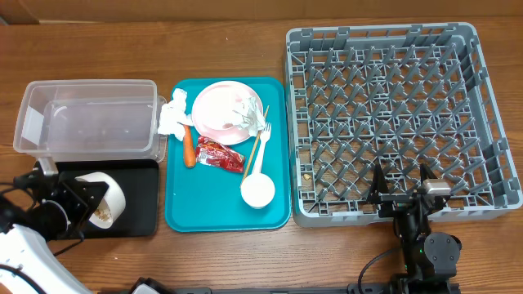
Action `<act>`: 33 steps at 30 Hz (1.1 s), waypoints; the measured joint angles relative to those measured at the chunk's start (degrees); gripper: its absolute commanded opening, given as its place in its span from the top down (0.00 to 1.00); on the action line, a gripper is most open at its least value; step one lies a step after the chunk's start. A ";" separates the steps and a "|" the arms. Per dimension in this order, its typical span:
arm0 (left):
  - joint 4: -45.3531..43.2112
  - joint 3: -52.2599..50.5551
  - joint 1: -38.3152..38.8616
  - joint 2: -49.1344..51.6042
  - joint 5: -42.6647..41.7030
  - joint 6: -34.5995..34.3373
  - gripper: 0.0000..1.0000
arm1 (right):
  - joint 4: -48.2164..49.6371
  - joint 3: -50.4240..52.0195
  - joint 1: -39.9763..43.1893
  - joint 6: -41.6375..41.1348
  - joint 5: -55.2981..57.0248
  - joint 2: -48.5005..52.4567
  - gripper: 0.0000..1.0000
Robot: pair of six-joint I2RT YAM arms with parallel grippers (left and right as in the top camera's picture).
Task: Sort waste into correct bins and load items into the dishwasher
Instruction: 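Lift the bowl with the left gripper and carry it over the black tray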
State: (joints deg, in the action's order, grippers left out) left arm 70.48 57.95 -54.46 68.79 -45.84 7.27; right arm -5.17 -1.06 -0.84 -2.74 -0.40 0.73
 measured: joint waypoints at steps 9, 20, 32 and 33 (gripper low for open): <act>-3.30 -5.73 -10.71 0.00 -9.11 3.74 0.96 | 0.00 0.00 0.00 -0.02 0.02 0.00 0.00; -4.98 -8.98 -14.21 0.00 -16.87 7.67 0.96 | 0.02 0.00 0.00 -0.04 0.00 0.00 0.00; -6.05 -8.98 -14.21 0.00 -21.75 9.44 0.96 | 0.02 0.00 0.00 0.00 0.00 0.00 0.00; -6.05 -8.98 -14.21 0.00 -21.88 9.46 0.96 | 0.02 0.00 0.00 -0.07 0.00 0.00 0.00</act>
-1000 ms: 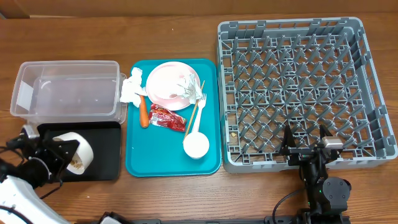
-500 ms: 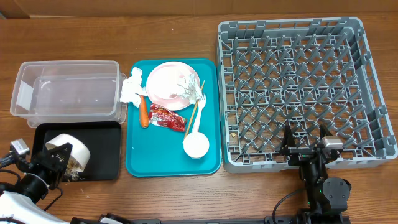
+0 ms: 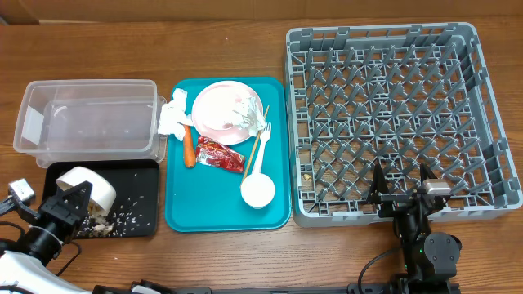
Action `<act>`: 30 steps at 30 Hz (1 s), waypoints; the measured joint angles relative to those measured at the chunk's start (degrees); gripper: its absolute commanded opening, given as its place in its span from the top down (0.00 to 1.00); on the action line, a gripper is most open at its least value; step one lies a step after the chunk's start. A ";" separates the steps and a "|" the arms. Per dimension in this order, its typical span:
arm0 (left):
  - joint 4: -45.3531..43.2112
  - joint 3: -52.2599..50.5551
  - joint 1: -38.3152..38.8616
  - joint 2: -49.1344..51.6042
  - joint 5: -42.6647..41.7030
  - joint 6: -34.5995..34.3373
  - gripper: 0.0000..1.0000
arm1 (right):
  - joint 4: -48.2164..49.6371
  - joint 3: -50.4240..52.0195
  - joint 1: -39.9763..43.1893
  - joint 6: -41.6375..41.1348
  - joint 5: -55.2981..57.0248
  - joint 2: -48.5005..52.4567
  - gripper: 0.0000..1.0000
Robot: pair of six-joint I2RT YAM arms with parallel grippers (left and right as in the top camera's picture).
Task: Sort waste into correct bins and load items into the dishwasher
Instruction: 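Lift the bowl with the left gripper and carry it over the black tray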
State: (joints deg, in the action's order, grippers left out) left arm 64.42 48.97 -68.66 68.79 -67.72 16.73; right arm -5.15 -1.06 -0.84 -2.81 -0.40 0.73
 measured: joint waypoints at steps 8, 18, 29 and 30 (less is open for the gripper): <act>1.07 0.00 0.00 0.00 -1.25 0.00 0.96 | -0.02 0.00 0.00 0.02 0.00 0.00 0.00; 0.81 0.00 0.00 0.00 -1.36 0.00 0.96 | -0.02 0.00 0.00 0.02 0.00 0.00 0.00; 3.04 -0.02 0.00 0.00 -2.60 0.22 0.96 | -0.02 0.00 0.00 0.02 0.00 0.00 0.00; 3.04 -0.02 -0.02 0.00 -2.75 0.22 0.96 | 0.00 0.00 0.00 0.04 -0.02 0.00 0.00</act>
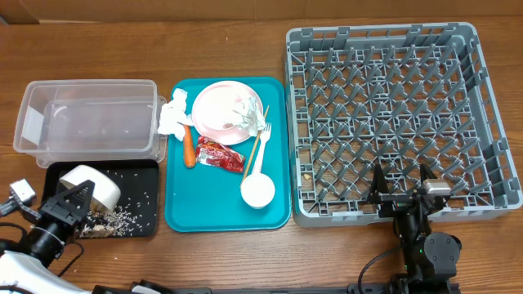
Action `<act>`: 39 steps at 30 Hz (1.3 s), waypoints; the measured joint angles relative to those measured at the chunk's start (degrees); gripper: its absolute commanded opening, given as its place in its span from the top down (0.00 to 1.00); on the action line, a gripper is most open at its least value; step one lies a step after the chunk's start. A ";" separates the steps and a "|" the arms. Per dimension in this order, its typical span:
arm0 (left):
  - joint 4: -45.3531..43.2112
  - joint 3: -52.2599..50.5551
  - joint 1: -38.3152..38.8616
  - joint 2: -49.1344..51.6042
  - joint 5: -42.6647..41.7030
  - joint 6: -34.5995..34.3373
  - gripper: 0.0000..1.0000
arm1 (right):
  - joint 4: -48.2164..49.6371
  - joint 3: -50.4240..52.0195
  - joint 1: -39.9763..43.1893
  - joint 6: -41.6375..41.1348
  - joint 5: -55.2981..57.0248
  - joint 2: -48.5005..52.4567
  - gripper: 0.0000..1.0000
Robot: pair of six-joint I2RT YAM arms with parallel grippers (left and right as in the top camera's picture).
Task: Sort waste into correct bins and load items into the dishwasher
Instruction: 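Lift the bowl with the left gripper and carry it over the black tray, then tilt the bowl with the left gripper to dump rice onto the black tray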
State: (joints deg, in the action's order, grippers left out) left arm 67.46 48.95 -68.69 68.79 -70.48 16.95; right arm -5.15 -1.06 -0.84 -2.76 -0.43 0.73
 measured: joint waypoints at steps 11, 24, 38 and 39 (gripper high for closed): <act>-2.69 -0.20 -0.04 0.44 -1.07 -0.24 0.96 | 0.00 0.00 0.00 -0.02 0.02 0.00 0.00; -4.02 -0.31 -0.04 0.76 -3.74 1.88 0.96 | -0.04 0.00 0.00 -0.02 0.04 0.00 0.00; -2.45 -0.31 -0.04 0.76 -8.26 7.21 0.96 | -0.02 0.00 0.00 -0.02 0.02 0.00 0.00; -2.47 -0.33 -0.04 0.76 -8.61 7.50 0.96 | 0.00 0.00 0.00 -0.02 0.00 0.00 0.00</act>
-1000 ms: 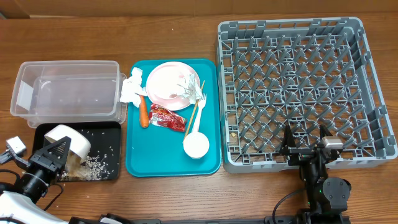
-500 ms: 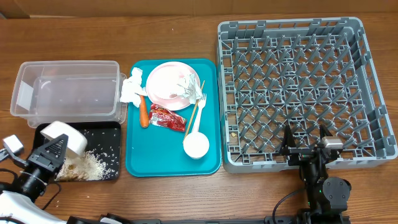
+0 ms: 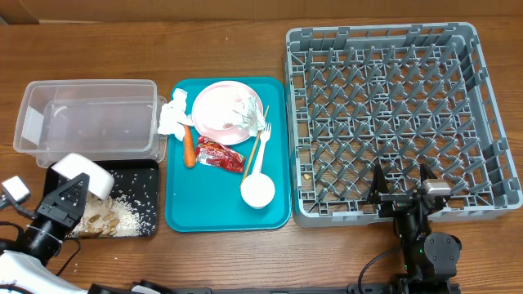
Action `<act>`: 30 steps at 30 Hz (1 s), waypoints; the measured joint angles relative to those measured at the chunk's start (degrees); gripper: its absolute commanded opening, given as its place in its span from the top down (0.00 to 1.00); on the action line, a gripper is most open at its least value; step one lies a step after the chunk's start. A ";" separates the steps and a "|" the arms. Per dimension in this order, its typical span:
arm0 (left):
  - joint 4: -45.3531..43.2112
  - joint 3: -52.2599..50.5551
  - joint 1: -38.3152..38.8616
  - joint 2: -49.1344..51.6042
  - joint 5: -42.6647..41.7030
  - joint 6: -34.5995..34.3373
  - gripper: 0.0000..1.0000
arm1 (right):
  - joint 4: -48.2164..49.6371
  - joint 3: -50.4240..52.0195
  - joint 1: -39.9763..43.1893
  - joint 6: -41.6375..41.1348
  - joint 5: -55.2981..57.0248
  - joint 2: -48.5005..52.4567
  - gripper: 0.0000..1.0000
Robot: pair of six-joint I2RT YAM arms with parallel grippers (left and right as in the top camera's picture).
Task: Sort waste into correct bins and load items into the dishwasher
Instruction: 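Tilt the bowl with the left gripper to dump rice onto the black tray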
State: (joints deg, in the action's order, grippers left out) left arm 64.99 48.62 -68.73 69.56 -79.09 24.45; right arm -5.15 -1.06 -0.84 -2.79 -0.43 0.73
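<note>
My left gripper (image 3: 75, 189) is shut on a white bowl (image 3: 83, 173), tipped over the black tray (image 3: 147, 170) at the front left. Rice and brown food scraps (image 3: 110, 215) lie heaped in the tray under the bowl. On the teal tray (image 3: 184, 214) sit a pink plate (image 3: 221, 110) with a white fork (image 3: 263, 131), crumpled tissue (image 3: 173, 116), a carrot (image 3: 189, 147), a red wrapper (image 3: 220, 154), chopsticks (image 3: 257, 140) and a white spoon (image 3: 257, 188). My right gripper (image 3: 400, 184) stands open at the front edge of the grey dishwasher rack (image 3: 400, 114).
A clear plastic bin (image 3: 90, 118) sits behind the black tray at the far left. The rack fills the right half of the wooden table.
The bowl has tipped further and shifted slightly up toward the clear bin. Much more rice and food now lies piled in the black tray. The right arm is unmoved.
First the left gripper held the bowl over the bare black tray with food still inside. Then the bowl was turned over and grains lay scattered in the tray. More had fallen at the following moment, and now a heap lies there.
</note>
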 measured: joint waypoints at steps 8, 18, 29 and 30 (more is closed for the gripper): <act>-1.97 -0.04 0.76 0.11 -0.42 0.35 0.96 | -0.02 0.00 0.00 0.00 0.00 0.00 0.00; -6.88 -0.20 5.01 0.48 -1.95 1.20 0.96 | -0.02 0.00 0.00 0.00 0.02 0.00 0.00; -8.70 -0.22 6.51 1.84 -1.31 -3.30 0.96 | 0.00 0.00 0.00 0.02 0.04 0.00 0.00; -7.17 -0.20 6.51 1.86 -1.81 -3.52 0.96 | -0.02 0.00 0.00 0.02 0.02 0.00 0.00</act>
State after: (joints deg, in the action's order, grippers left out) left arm 57.82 48.42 -62.22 71.42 -80.90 20.93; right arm -5.17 -1.06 -0.84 -2.76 -0.40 0.73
